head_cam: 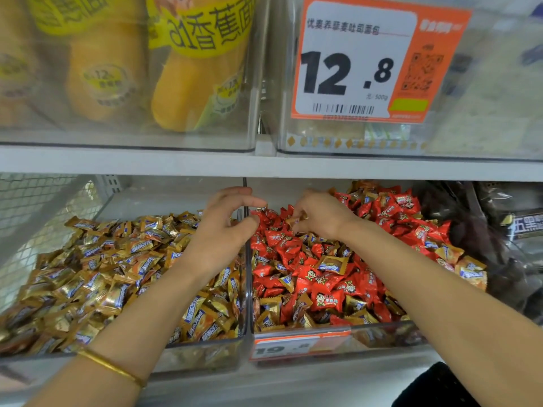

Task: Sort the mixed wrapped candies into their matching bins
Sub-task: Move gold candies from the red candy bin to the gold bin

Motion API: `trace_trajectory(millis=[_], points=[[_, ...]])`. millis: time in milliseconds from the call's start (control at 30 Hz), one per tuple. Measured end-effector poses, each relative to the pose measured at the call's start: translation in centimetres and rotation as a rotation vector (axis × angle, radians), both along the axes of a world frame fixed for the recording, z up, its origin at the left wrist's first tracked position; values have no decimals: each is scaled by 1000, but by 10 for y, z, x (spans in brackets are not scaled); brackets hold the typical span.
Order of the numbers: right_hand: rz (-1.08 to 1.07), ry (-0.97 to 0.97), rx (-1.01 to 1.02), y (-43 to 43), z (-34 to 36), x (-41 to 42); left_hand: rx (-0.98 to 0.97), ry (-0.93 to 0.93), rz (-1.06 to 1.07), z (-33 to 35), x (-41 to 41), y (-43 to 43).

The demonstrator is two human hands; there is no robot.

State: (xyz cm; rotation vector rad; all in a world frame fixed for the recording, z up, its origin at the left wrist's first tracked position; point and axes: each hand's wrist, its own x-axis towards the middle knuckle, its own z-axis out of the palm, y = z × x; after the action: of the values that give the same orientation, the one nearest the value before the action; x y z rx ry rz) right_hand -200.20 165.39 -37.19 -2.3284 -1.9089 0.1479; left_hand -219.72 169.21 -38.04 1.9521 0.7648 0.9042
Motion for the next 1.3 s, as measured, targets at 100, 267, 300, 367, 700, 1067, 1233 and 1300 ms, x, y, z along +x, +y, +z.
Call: trace_trajectory(millis=[100, 267, 300, 367, 700, 1067, 1233, 1300], points=[[-151, 325, 188, -17, 12, 5, 129, 76, 23, 7, -2, -1], [-395, 1035, 302, -63, 25, 10, 619, 390, -119, 36, 18, -13], [-417, 1092, 304, -71, 25, 10, 602, 462, -189, 38, 30, -14], [-418, 1069, 306, -84, 23, 11, 523, 651, -268, 35, 57, -13], [-170, 130, 59, -93, -4, -7, 238, 988, -205, 6, 128, -2], [-351, 976, 418, -122, 18, 29, -9, 725, -75, 19, 122, 3], [-484, 1338, 381, -123, 24, 32, -471, 412, -72, 23, 117, -1], [-492, 1344, 373, -121, 23, 30, -411, 442, -68, 21, 118, -1]])
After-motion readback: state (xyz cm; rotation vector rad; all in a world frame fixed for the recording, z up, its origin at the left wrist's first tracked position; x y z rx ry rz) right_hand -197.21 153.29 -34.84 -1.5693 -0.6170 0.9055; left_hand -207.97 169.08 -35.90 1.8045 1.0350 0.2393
